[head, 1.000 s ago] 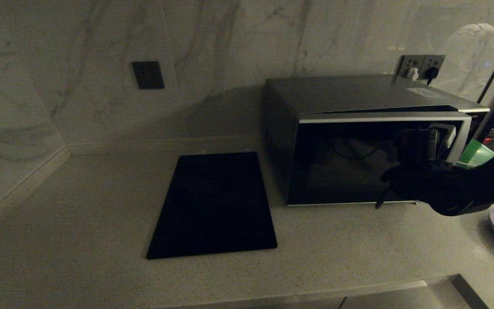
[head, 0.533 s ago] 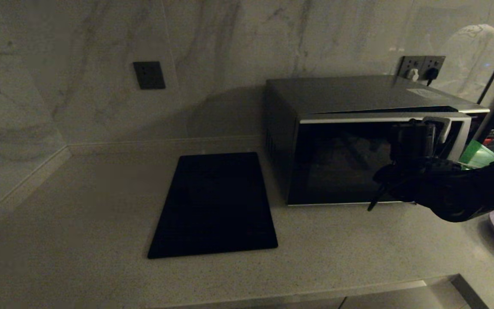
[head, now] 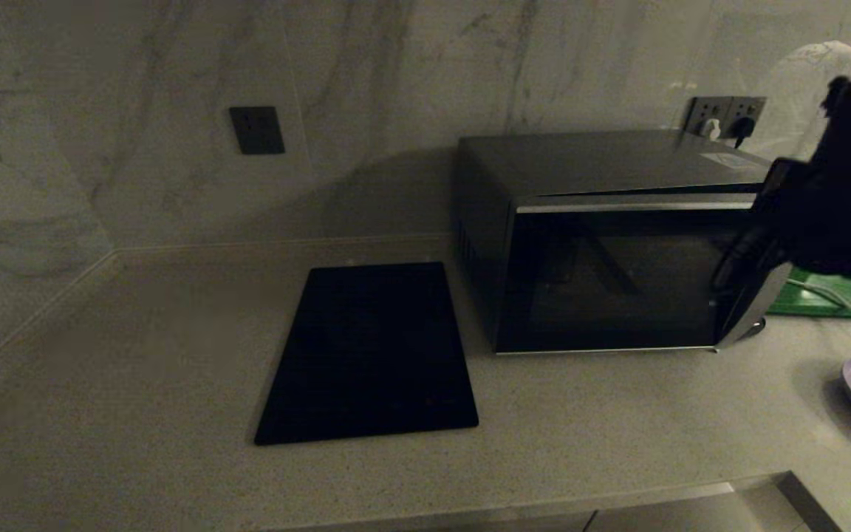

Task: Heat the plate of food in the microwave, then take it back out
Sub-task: Open the microwave oven

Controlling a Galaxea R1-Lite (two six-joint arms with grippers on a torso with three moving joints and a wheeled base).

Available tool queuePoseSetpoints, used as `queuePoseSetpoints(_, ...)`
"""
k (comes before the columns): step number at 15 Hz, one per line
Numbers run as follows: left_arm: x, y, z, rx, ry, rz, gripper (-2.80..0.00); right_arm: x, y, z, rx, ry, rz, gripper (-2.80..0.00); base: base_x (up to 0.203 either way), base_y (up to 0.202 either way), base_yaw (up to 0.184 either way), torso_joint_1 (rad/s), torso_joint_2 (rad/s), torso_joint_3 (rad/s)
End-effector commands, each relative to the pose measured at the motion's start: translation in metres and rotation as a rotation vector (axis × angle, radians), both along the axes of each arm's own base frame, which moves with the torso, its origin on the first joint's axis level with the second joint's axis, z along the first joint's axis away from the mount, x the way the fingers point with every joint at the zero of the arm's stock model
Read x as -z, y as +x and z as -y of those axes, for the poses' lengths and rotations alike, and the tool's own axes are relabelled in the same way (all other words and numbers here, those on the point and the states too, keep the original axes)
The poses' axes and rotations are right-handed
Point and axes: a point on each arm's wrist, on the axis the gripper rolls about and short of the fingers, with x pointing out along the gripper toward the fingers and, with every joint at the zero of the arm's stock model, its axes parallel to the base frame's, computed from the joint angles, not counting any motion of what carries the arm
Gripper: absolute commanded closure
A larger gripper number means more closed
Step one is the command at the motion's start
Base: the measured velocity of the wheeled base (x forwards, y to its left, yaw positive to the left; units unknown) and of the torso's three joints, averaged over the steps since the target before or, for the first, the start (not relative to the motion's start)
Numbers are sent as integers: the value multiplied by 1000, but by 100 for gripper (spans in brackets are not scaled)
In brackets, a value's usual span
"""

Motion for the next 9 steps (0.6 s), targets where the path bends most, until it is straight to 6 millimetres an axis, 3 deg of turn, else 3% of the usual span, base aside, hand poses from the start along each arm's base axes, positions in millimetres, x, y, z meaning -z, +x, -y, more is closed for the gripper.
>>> queuePoseSetpoints(1,0,0,0,1,-1,1,0,-57,-26,20,-36,-17,48,0,0,0,0,0,0,0)
queuePoseSetpoints(5,0,0,0,-1,-1,1,0,-78,-44,33,-216,-46,-269,0,0,0,0,0,0,0)
queuePoseSetpoints(9,0,0,0,-1,-1,1,0,-65,-36,33,-435,13,-416,0,0,0,0,0,0,0)
